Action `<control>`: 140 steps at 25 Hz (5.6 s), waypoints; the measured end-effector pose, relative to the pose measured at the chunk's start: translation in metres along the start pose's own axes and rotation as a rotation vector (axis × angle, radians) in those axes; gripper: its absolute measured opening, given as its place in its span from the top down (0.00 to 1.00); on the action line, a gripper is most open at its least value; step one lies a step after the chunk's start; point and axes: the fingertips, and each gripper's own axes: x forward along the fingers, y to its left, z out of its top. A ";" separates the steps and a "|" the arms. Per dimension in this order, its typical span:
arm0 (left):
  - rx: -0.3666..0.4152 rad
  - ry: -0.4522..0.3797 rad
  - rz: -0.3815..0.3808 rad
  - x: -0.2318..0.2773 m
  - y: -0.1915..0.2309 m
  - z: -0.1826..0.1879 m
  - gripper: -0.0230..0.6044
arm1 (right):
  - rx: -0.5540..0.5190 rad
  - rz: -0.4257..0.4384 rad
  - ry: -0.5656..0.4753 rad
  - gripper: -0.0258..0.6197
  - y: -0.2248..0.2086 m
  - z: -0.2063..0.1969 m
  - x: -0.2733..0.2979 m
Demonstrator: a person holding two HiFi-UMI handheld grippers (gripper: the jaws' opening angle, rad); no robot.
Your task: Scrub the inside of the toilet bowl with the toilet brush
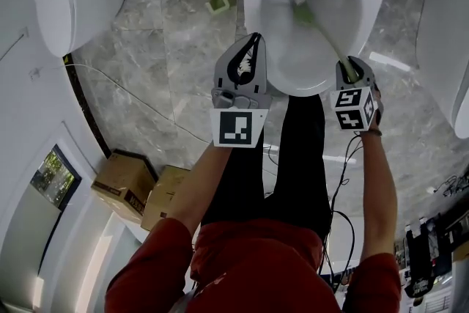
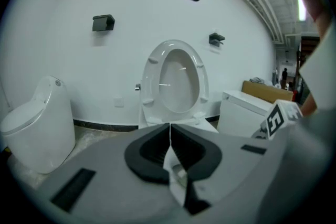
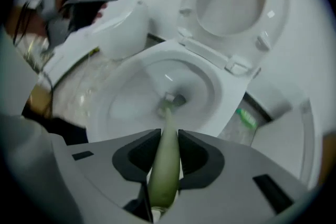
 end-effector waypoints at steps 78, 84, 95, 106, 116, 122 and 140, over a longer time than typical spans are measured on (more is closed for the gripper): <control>-0.254 -0.125 0.333 -0.178 0.307 -0.106 0.97 | -0.147 -0.029 0.102 0.72 0.261 0.290 0.189; -0.219 -0.083 0.306 -0.174 0.294 -0.096 0.97 | -0.040 0.037 0.024 0.54 0.261 0.282 0.149; -0.079 -0.253 0.270 -0.172 0.193 0.079 0.97 | 0.375 0.072 -0.301 0.53 0.164 0.231 -0.098; 0.032 -0.300 0.225 -0.252 -0.021 0.242 0.97 | 0.522 -0.133 -0.729 0.55 -0.025 0.102 -0.406; 0.160 -0.557 0.105 -0.339 -0.086 0.395 0.97 | 0.473 -0.364 -1.189 0.69 -0.050 0.122 -0.655; 0.187 -0.582 0.100 -0.384 -0.082 0.426 0.97 | 0.444 -0.472 -1.302 0.91 -0.036 0.139 -0.721; 0.214 -0.662 0.090 -0.406 -0.086 0.459 0.97 | 0.367 -0.531 -1.369 0.96 -0.027 0.160 -0.754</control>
